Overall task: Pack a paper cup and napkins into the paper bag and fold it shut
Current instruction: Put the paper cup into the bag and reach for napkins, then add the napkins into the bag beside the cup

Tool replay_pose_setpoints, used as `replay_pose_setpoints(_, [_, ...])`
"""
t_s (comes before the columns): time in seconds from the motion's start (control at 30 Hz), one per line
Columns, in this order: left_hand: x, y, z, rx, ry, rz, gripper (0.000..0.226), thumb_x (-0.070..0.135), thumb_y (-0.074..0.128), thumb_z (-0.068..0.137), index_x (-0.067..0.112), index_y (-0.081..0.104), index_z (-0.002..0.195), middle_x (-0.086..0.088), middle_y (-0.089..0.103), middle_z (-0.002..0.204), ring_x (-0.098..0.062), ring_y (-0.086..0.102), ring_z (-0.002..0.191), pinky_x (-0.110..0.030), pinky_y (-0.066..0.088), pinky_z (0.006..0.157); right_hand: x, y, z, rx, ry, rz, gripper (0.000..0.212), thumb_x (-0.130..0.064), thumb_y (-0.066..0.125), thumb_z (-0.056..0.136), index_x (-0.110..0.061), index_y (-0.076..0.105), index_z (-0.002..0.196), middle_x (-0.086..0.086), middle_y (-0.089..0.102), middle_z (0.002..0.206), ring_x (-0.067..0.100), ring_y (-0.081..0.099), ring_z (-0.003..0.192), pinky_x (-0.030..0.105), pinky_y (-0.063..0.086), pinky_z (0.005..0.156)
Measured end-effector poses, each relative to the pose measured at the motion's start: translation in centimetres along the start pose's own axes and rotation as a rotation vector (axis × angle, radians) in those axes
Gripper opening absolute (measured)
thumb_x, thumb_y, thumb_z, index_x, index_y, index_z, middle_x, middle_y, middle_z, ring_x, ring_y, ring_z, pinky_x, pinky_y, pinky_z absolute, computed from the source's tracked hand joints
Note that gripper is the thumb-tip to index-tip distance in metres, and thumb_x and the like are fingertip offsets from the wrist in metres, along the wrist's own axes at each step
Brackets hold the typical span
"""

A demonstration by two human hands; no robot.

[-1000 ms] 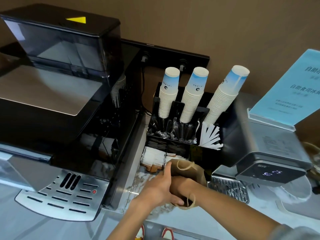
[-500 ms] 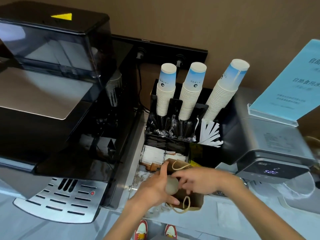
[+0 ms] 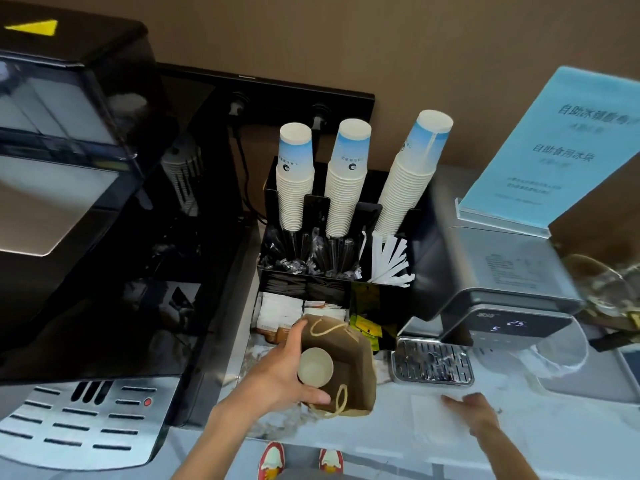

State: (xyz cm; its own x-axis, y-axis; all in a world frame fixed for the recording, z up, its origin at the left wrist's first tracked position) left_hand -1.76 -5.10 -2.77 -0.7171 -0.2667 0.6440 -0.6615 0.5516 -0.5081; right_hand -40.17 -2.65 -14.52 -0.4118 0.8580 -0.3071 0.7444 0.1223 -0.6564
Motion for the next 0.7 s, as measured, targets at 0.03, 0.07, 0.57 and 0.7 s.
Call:
replay_pose_setpoints(0.03, [0.0,0.0,0.0,0.001,-0.004,0.007,0.134,0.041,0.091,0.066,0.037,-0.008,0.156,-0.002,0.040,0.158,-0.026,0.041,0.142,-0.045,0.040,0.115,0.3,0.6,0.6,0.033,0.021,-0.065,0.064,-0.034,0.078,0.080,0.006,0.056,0.125,0.023,0.064,0.119,0.037,0.058,0.113,0.040,0.051,0.089])
replay_pose_setpoints(0.07, [0.1,0.0,0.0,0.002,-0.008,0.011,0.134,0.041,0.091,0.066,0.037,-0.008,0.156,-0.002,0.040,0.158,-0.026,0.041,0.141,-0.046,0.040,0.115,0.4,1.1,1.1,0.051,0.036,-0.111,0.067,-0.039,0.078,0.078,0.006,0.057,0.124,0.024,0.064,0.121,0.038,0.057,0.117,0.040,0.051,0.093])
replay_pose_setpoints(0.57, [-0.1,-0.1,-0.3,0.016,-0.024,-0.005,0.132,0.041,0.091,0.066,0.039,-0.006,0.155,-0.003,0.041,0.158,-0.027,0.040,0.142,-0.047,0.039,0.116,0.0,2.1,1.1,0.013,-0.170,-0.055,0.026,-0.020,0.058,0.095,-0.007,0.052,0.072,0.013,0.060,0.079,0.036,0.064,0.086,0.035,0.044,0.072])
replay_pose_setpoints(0.7, [-0.1,0.1,-0.3,0.018,-0.030,0.010,0.132,0.044,0.091,0.066,0.040,-0.007,0.155,-0.004,0.040,0.159,-0.029,0.039,0.143,-0.045,0.039,0.116,0.5,1.1,-1.5,-0.141,-0.228,0.349,0.024,-0.002,0.071,0.086,-0.012,0.055,0.100,0.016,0.059,0.079,0.028,0.055,0.070,0.038,0.045,0.072])
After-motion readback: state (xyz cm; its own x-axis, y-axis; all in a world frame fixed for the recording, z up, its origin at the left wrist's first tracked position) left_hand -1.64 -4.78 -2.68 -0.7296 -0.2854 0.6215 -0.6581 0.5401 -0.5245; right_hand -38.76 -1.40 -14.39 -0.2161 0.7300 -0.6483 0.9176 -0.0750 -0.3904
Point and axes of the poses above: each hand's wrist, its own z-axis towards the middle knuckle, its own y-axis out of the palm, x = y × z, the point moved 2 cm from there along z, towards the middle knuckle
